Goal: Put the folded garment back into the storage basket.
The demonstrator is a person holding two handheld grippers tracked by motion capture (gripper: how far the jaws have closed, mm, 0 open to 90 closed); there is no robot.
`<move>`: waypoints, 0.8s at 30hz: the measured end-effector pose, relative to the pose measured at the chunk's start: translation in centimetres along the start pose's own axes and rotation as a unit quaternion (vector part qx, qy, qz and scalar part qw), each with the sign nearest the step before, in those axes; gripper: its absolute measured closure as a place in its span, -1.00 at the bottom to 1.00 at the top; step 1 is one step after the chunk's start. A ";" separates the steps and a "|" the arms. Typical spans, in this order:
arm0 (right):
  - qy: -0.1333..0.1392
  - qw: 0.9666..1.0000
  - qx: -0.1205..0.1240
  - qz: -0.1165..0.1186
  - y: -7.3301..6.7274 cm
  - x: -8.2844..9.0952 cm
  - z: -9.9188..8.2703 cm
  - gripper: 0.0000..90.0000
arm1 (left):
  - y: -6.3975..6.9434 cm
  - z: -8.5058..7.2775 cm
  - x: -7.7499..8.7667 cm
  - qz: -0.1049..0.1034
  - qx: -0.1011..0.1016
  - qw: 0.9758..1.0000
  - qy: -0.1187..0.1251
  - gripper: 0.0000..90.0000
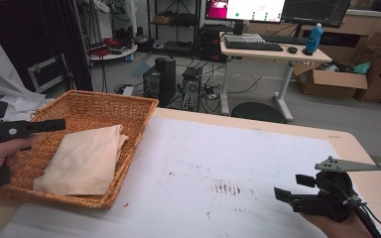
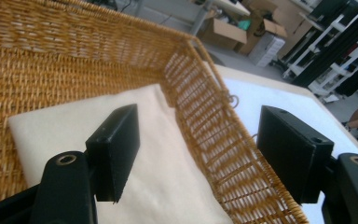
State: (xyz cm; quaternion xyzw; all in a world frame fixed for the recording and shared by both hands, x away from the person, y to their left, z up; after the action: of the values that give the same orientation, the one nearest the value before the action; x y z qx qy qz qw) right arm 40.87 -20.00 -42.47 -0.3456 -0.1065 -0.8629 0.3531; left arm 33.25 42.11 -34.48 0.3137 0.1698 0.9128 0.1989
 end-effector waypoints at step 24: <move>0.012 1.000 0.000 -0.001 0.2 0.9 0.5 -0.67 | 6.1 0.4 -1.0 -0.052 -0.056 0.997 0.003 -0.64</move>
State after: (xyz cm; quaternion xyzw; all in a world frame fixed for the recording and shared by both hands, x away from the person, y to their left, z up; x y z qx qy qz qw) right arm 40.84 -20.39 -41.52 -0.3351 -0.1023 -0.8676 0.3530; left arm 32.69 36.39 -32.05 0.2897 0.1349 0.9103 0.2630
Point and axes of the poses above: each handheld gripper's, and its own axes: x roughly backward along the jaws, z roughly out of its top, y roughly to its right, the point moved 2 cm from there along -x, roughly forward along the jaws, and after that the axes turned 9 degrees about -y, right-handed, at the moved point
